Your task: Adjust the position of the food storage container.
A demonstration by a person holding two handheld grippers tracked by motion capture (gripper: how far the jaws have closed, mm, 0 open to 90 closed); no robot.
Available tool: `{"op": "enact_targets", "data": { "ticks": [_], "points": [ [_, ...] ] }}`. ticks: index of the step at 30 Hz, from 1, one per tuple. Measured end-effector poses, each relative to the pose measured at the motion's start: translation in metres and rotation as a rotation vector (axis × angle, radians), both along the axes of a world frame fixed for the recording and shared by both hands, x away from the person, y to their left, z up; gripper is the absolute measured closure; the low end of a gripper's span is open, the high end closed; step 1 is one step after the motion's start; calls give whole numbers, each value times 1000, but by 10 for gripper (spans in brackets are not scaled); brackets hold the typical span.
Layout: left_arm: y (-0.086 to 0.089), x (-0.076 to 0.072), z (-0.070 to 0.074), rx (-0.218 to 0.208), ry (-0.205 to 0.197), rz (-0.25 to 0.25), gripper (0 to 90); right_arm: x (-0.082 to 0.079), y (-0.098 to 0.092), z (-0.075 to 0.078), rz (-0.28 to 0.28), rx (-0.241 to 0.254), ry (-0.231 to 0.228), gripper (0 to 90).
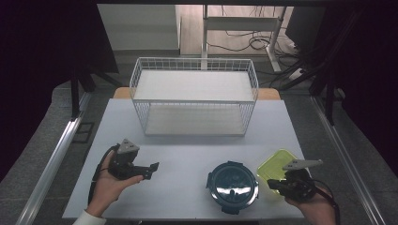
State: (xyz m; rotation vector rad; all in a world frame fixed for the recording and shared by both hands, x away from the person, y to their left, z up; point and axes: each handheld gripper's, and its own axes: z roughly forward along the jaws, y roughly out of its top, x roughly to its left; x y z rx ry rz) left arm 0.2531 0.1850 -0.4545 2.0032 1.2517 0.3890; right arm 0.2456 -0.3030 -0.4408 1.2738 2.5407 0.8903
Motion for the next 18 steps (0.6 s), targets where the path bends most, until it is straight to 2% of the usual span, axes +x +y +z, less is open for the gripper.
{"op": "enact_targets", "data": {
  "ticks": [8, 11, 18],
  "points": [
    [-1, -2, 0, 4, -4, -3, 94, 1, 16, -10, 37, -41, 47, 882],
    [-1, -1, -1, 11, -5, -10, 94, 1, 20, -13, 56, -56, 77, 882],
    [-3, -3, 0, 14, -5, -14, 93, 1, 25, -17, 45, -93, 113, 883]
  ]
}}
